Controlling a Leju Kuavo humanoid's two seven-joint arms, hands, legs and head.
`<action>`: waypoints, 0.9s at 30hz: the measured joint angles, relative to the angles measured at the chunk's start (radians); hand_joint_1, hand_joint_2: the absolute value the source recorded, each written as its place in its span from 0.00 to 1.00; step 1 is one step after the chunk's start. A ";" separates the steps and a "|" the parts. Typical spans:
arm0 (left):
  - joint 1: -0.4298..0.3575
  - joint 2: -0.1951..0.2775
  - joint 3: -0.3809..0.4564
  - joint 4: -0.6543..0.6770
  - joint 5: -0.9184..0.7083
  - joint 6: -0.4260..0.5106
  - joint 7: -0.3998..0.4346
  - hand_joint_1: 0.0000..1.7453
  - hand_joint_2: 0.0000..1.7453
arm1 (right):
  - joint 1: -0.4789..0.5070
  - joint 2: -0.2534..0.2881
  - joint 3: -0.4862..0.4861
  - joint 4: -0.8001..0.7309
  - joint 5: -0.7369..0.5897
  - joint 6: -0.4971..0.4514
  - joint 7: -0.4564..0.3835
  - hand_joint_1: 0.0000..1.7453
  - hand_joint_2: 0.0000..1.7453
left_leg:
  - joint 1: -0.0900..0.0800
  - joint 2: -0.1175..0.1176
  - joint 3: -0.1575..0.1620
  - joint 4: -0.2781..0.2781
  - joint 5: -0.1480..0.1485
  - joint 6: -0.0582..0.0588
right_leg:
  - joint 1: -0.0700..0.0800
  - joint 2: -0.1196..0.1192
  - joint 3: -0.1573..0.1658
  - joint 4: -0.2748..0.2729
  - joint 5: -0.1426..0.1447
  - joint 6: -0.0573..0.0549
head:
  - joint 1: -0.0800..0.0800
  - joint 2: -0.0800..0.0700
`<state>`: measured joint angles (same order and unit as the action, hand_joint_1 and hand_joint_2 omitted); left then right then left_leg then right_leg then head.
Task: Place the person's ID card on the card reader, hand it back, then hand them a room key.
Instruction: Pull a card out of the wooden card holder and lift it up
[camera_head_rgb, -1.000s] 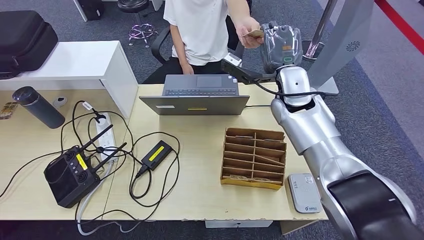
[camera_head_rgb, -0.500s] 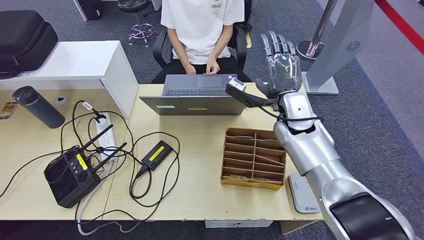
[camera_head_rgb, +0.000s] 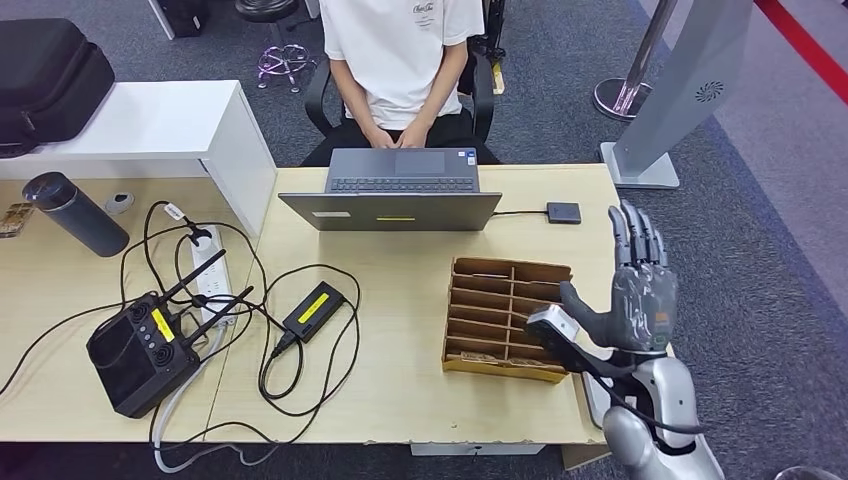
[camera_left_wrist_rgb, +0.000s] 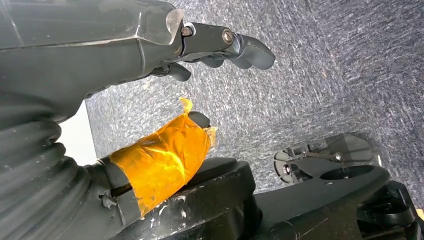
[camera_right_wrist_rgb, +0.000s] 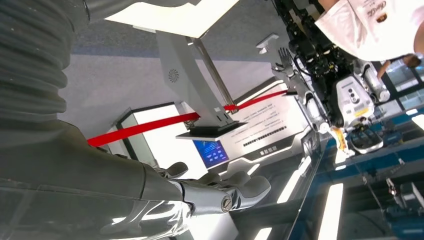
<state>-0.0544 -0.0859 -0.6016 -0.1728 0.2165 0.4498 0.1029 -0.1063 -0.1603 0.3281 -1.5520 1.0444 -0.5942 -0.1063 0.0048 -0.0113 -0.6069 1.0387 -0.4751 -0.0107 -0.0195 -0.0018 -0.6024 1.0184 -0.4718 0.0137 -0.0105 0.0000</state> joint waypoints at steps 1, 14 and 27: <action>0.000 0.000 0.003 0.000 0.003 0.000 0.000 0.00 1.00 | 0.032 -0.004 -0.012 -0.036 -0.005 -0.003 -0.004 0.00 1.00 | 0.000 0.000 0.000 0.000 0.000 0.000 | 0.000 0.000 0.000 0.000 0.000 0.000 | 0.000 0.000; 0.002 -0.005 0.042 0.000 0.056 0.000 0.000 0.00 1.00 | 0.349 -0.093 -0.155 -0.320 -0.258 0.166 -0.135 0.00 1.00 | 0.000 0.000 0.001 0.000 -0.003 -0.001 | 0.000 0.000 0.001 -0.001 -0.001 0.000 | 0.000 0.000; 0.004 -0.007 0.066 0.000 0.083 0.000 0.000 0.00 1.00 | 0.552 -0.153 -0.150 -0.416 -0.312 0.169 -0.148 0.00 1.00 | 0.000 0.001 0.003 0.000 -0.004 0.000 | 0.000 0.001 0.003 0.000 -0.004 0.001 | 0.000 0.000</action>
<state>-0.0508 -0.0927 -0.5356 -0.1728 0.2993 0.4497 0.1029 0.4455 -0.3129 0.1781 -1.9679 0.7325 -0.4256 -0.2547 0.0047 -0.0100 -0.6042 1.0383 -0.4795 -0.0104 -0.0195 -0.0012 -0.5997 1.0180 -0.4755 0.0142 -0.0106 0.0000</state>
